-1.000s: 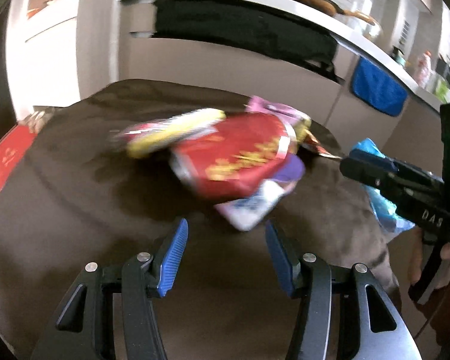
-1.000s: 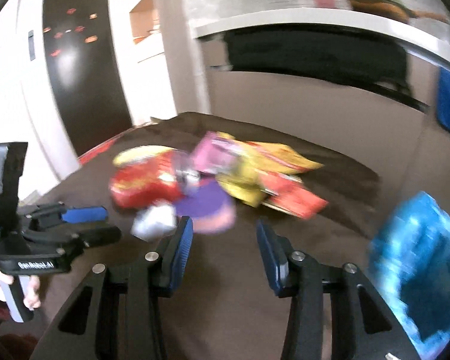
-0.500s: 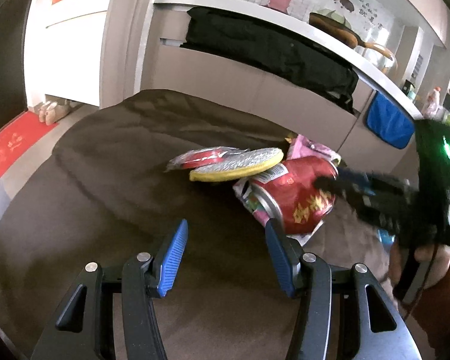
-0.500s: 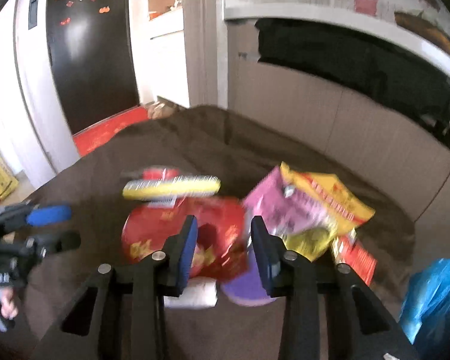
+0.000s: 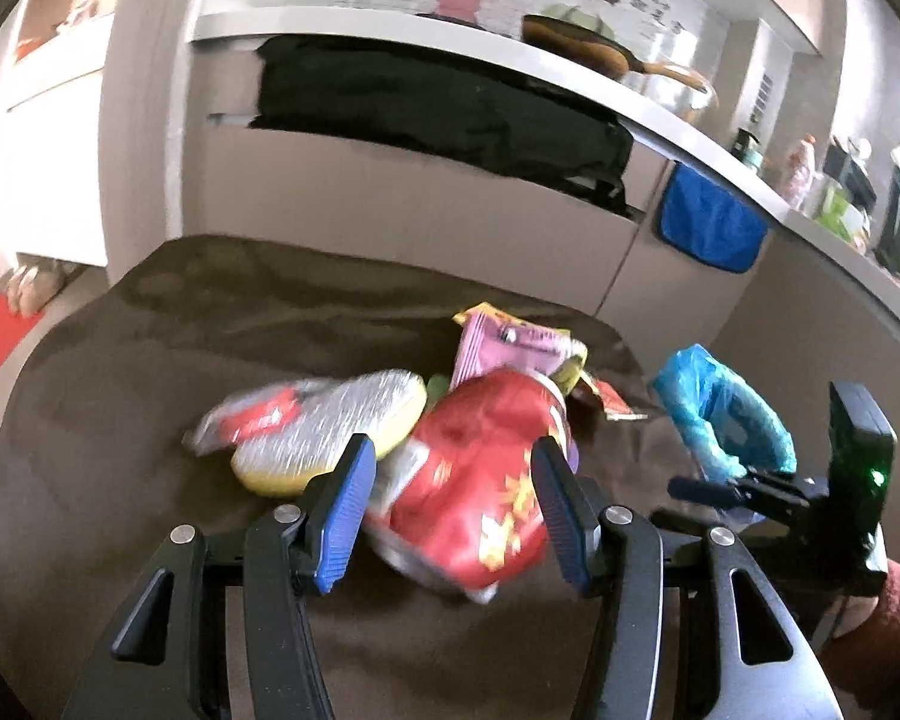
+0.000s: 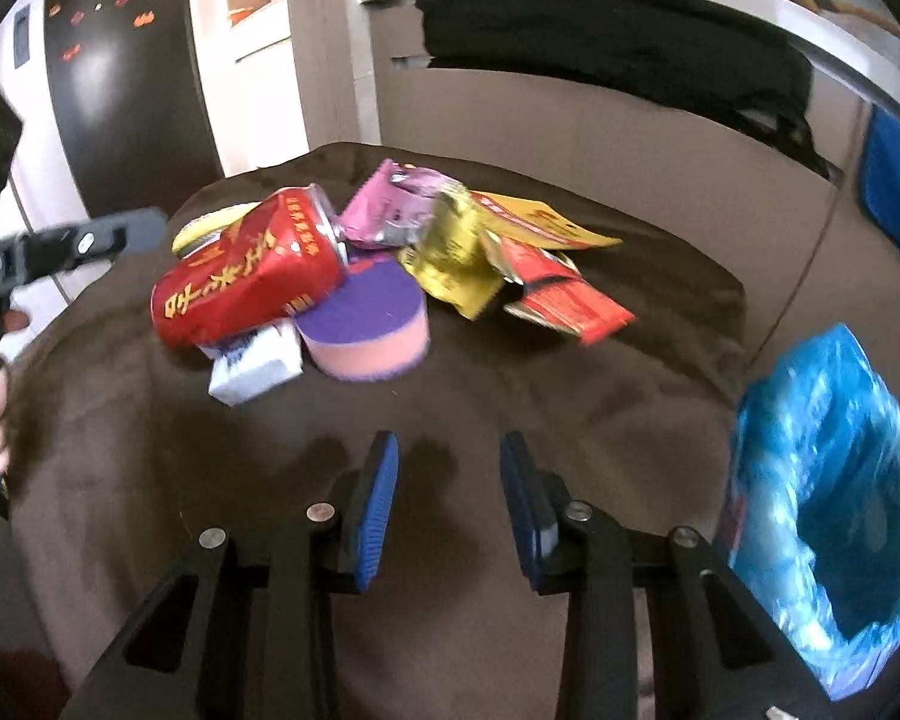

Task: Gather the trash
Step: 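Move both open tools back over the remaining trash on the table, then close the left tool around the red drink can, then grasp and lift the yellow snack wrapper with the right tool while the left tool holds the can, then carry the can and wrapper over the bin and open both tools to drop them, then grasp the red snack packet with the right tool while the left tool approaches the chip bag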

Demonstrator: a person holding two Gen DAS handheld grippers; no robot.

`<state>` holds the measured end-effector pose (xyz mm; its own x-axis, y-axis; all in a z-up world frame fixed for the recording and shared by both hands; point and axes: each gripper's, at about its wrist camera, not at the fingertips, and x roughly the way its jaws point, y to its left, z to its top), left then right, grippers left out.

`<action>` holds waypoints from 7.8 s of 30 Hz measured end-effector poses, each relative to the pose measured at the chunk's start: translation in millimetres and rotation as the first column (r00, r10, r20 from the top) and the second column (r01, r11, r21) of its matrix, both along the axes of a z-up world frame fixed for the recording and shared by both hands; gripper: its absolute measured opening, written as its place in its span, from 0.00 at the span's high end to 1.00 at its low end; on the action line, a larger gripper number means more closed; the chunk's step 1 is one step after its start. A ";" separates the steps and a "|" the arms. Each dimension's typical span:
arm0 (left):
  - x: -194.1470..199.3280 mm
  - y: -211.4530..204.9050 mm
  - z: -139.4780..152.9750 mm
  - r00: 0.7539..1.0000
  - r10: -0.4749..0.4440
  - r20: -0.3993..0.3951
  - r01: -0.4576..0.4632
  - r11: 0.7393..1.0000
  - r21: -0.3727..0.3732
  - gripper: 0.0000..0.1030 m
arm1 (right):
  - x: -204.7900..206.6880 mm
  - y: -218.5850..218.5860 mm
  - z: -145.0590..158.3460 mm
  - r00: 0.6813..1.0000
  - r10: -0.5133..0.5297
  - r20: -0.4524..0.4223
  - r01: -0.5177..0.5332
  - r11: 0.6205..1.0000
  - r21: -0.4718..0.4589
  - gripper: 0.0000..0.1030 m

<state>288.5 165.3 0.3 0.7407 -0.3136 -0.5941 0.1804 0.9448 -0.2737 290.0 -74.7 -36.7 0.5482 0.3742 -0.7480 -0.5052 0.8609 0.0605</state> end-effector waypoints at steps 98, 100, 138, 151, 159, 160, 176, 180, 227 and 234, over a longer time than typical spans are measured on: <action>-17.1 -9.1 4.1 0.997 0.042 -0.059 -0.046 0.996 -0.077 0.51 | 128.7 -14.0 68.4 0.965 -0.241 0.106 0.207 0.943 0.261 1.00; -19.7 -18.4 8.7 0.998 0.030 -0.053 -0.035 0.996 -0.080 0.51 | 114.5 -24.3 77.2 0.961 -0.249 0.122 0.210 0.941 0.266 1.00; 46.0 -210.2 54.0 0.982 -0.187 0.011 0.188 0.978 -0.094 0.51 | 21.3 -207.6 134.5 0.848 -0.452 0.276 0.371 0.879 0.299 1.00; 97.0 -350.7 4.3 0.960 -0.275 -0.044 0.277 0.960 0.033 0.50 | 2.7 -315.5 75.6 0.788 -0.596 0.155 0.541 0.790 0.288 1.00; 114.0 -366.5 -18.6 0.969 -0.234 -0.076 0.240 0.967 0.082 0.50 | 10.8 -319.5 38.1 0.799 -0.593 0.097 0.552 0.788 0.275 1.00; 115.0 -367.1 -20.9 0.970 -0.231 -0.079 0.238 0.967 0.089 0.50 | 11.8 -319.0 34.2 0.801 -0.592 0.091 0.552 0.789 0.272 1.00; 100.1 -365.5 -25.4 0.947 -0.305 -0.104 0.315 0.944 0.098 0.50 | 10.5 -303.9 16.1 0.814 -0.575 0.082 0.544 0.805 0.237 0.94; 92.1 -356.9 -19.3 0.947 -0.309 -0.093 0.316 0.945 0.080 0.50 | 7.3 -296.1 21.1 0.818 -0.569 0.089 0.539 0.810 0.231 0.93; 9.3 -31.2 -28.2 0.986 0.063 -0.156 -0.073 0.995 -0.062 0.50 | 75.3 -39.2 -32.5 0.963 -0.238 -0.124 0.254 0.958 0.131 0.74; 6.6 -42.9 -23.3 0.987 -0.014 -0.158 -0.001 0.996 -0.092 0.50 | 51.9 -12.9 -34.0 0.990 -0.110 -0.092 0.119 0.989 0.091 0.92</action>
